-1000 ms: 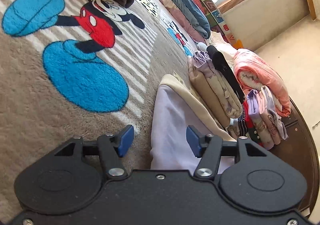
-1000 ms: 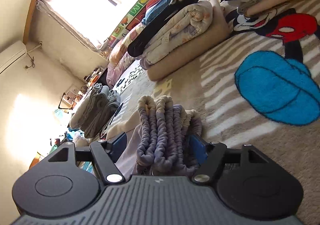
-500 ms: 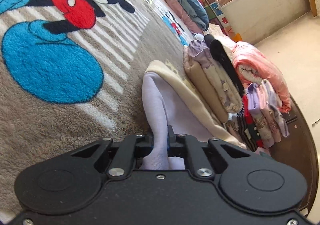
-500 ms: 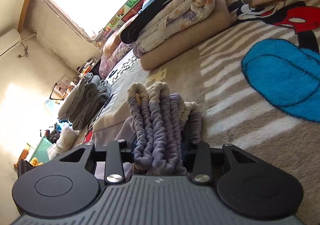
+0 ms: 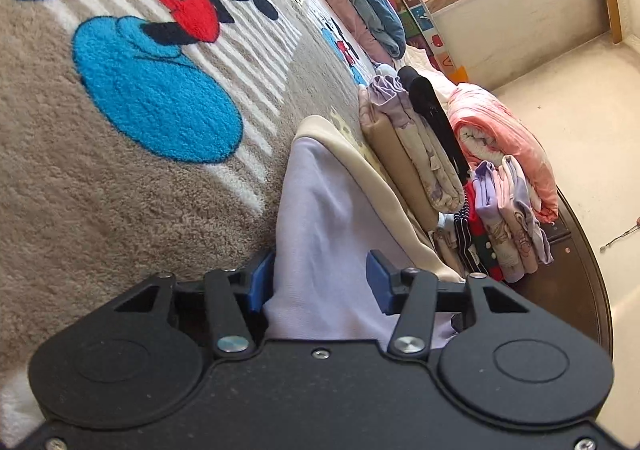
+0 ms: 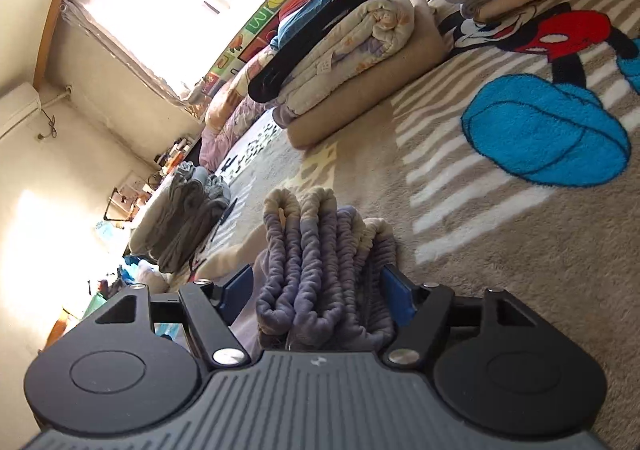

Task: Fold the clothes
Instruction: 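Grasp the folded garment with both grippers and lift it, then lay the folded garment on the clothes stack and open both grippers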

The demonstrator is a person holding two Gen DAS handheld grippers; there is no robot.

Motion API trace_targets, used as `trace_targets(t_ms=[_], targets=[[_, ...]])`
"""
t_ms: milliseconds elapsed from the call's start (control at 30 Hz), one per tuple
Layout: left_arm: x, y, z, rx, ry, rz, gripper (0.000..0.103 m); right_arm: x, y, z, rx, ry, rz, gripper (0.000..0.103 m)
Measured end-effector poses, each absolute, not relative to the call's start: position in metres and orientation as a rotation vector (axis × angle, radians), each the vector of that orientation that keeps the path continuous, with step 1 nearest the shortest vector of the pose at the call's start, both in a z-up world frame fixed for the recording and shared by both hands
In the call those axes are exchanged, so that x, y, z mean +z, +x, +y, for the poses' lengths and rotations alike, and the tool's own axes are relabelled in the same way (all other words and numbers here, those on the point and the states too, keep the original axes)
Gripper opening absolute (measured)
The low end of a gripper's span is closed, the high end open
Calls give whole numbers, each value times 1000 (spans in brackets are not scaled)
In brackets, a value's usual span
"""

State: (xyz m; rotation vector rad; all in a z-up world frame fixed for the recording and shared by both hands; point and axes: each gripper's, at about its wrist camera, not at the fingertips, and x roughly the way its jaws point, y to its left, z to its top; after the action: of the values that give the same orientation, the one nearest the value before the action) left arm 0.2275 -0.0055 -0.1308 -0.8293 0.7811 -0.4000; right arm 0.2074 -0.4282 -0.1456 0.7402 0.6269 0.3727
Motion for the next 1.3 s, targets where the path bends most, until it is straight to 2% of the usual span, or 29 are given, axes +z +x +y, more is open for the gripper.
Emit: trace_targets(t_ms=[33, 67, 133, 200, 500, 933, 1000, 1100, 1167, 1233, 1300], targets=[[-130, 231, -11, -409, -810, 784, 18, -145, 208, -422, 365, 706, 625, 69], [-128, 233, -14, -418, -805, 780, 7, -143, 209, -417, 364, 673, 627, 62], [-121, 237, -17, -445, -815, 753, 6, -144, 213, -409, 386, 649, 649, 36], [-107, 244, -18, -487, -821, 720, 6, -142, 213, -410, 390, 659, 638, 32], [-22, 327, -47, -646, -741, 630, 6, -77, 244, -450, 402, 805, 453, 31], [70, 495, -116, -775, -720, 485, 6, 54, 385, -509, 331, 675, 222, 31], [66, 518, -122, -769, -752, 481, 6, 68, 409, -518, 305, 671, 203, 31], [24, 552, -138, -704, -744, 581, 7, 56, 448, -515, 189, 595, 263, 33], [-22, 571, -162, -590, -595, 788, 7, 21, 478, -509, 46, 531, 394, 41], [-45, 568, -156, -568, -612, 776, 8, -25, 505, -502, -60, 478, 550, 34], [-46, 564, -146, -592, -670, 752, 9, -39, 505, -487, -84, 386, 544, 37]])
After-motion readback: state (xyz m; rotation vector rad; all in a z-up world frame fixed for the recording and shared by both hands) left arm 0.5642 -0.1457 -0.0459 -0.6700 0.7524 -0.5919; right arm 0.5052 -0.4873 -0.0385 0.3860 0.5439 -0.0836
